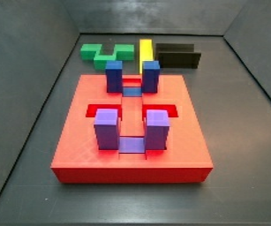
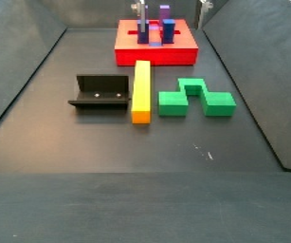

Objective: Pick up the yellow object. Move up. Move to above the board. Insert the yellow object.
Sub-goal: Pick up the yellow object.

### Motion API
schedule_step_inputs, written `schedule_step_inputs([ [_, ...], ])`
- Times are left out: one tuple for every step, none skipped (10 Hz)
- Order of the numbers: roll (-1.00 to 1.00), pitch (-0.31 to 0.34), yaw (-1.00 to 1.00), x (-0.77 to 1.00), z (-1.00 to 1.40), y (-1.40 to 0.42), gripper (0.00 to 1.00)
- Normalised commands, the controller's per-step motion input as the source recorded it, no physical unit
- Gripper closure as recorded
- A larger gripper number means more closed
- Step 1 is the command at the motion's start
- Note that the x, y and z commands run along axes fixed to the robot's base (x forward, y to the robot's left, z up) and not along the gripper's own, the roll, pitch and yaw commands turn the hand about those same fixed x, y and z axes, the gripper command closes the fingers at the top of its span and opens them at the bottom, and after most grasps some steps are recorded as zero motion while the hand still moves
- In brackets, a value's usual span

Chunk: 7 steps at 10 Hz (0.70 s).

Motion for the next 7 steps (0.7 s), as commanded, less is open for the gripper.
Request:
schedule_step_inputs([
  [0.00, -0.113, 0.00, 0.18, -0.31, -0.39, 0.00],
  [0.05, -0.143, 0.00, 0.17, -0.40, -0.77, 0.00],
  [0.14, -0.170, 0.03, 0.06, -0.51, -0.88, 0.00],
  [0.15, -0.156, 0.05, 0.10, -0.54, -0.78, 0.00],
  [0.13, -0.159, 0.04, 0.05, -0.52, -0.61, 0.00],
  [0.10, -0.186, 0.00, 0.00, -0.48, -0.46, 0.00],
  [0.07, -0.136, 0.00, 0.13, -0.45, -0.22, 0.00],
])
